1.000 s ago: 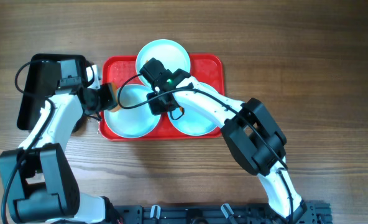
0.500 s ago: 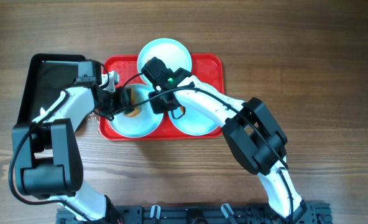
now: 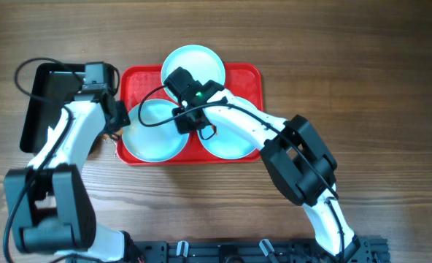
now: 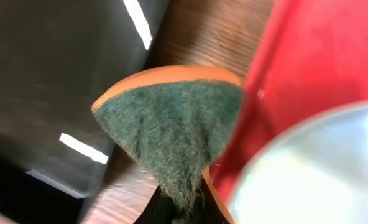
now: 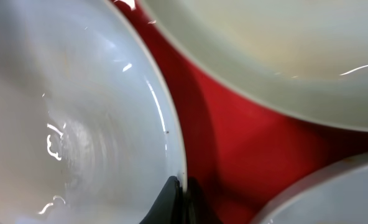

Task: Clean dirty plates on tray and stack at the side
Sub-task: 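Scrub the held plate with the sponge in the left gripper, then lift the cleaned plate with the right gripper and move it right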

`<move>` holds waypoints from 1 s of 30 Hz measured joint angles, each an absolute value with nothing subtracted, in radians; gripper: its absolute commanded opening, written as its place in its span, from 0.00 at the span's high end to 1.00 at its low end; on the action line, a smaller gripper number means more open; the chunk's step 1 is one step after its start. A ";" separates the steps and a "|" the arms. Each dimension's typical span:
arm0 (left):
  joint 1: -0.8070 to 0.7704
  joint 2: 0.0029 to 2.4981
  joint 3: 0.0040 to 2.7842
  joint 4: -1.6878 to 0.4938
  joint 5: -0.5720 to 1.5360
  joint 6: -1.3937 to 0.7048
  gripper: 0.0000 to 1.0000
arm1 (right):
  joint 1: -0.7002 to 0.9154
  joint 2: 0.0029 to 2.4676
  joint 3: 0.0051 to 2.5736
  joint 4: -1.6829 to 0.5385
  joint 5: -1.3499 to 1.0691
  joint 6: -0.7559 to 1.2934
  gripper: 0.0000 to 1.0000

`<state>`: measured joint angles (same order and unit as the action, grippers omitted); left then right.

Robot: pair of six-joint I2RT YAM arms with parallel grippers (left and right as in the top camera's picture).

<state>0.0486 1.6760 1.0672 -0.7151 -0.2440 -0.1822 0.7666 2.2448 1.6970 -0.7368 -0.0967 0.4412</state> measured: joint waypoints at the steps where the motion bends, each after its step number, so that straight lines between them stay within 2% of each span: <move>1: 0.054 1.653 1.067 -0.715 -0.257 -0.182 0.96 | 0.762 2.245 1.699 -0.744 -0.092 0.440 0.96; 3: 0.054 1.599 1.067 -0.705 -0.234 -0.182 0.96 | 0.759 2.245 1.727 -0.803 -0.066 0.421 0.95; 8: 0.054 1.575 1.067 -0.702 0.007 -0.182 0.96 | 0.759 2.237 1.918 -1.008 0.052 0.372 0.96; 13: 0.054 1.575 1.067 -0.701 0.105 -0.182 0.96 | 0.760 2.156 2.100 -1.150 0.310 0.279 0.96; 18: 0.054 1.575 1.067 -0.704 0.133 -0.183 0.96 | 0.778 2.067 2.113 -1.168 0.570 0.161 0.96; 26: 0.053 1.575 1.067 -0.704 0.180 -0.183 0.96 | 0.992 2.051 2.114 -1.111 1.002 0.011 0.96; 30: 0.053 1.575 1.067 -0.704 0.182 -0.182 0.96 | 1.050 2.051 2.114 -1.059 1.157 -0.067 0.96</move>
